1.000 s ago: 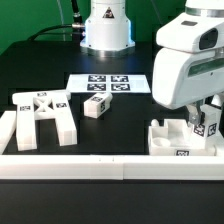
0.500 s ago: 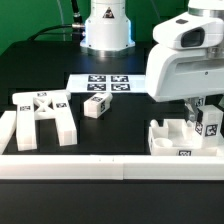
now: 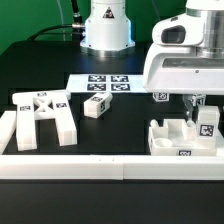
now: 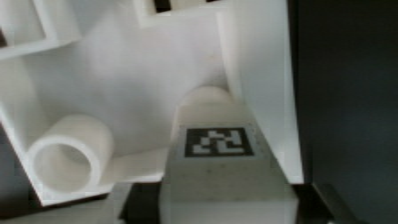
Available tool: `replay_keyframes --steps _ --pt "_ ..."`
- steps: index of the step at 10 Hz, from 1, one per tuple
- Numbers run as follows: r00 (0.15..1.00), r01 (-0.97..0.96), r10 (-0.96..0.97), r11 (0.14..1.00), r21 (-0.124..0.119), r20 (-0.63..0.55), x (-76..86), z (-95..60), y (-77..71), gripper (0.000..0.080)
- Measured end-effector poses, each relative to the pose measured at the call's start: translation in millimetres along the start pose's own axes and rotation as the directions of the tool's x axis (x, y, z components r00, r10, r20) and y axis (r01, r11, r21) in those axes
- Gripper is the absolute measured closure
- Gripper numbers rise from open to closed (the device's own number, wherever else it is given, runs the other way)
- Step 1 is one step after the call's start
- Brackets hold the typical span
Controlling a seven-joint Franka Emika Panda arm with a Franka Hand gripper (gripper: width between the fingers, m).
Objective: Assemble chair
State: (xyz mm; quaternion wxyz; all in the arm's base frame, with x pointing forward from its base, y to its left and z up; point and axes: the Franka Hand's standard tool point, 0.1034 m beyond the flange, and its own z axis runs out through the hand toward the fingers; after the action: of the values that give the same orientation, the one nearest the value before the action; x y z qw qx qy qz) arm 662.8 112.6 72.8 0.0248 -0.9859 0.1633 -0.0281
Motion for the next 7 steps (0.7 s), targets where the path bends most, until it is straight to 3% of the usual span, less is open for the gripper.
replay_keyframes --steps 3,5,7 --pt "0.991 -0.131 0.131 0.991 0.001 0.001 -0.2 0.2 -0.3 0.0509" --pt "1.000 -0.003 0.003 1.000 -0.001 0.001 -1.5 0.4 -2.0 0.0198" --pt "0.979 0.203 -0.203 0.979 -0.016 -0.005 -2.2 0.0 -4.5 0.0161"
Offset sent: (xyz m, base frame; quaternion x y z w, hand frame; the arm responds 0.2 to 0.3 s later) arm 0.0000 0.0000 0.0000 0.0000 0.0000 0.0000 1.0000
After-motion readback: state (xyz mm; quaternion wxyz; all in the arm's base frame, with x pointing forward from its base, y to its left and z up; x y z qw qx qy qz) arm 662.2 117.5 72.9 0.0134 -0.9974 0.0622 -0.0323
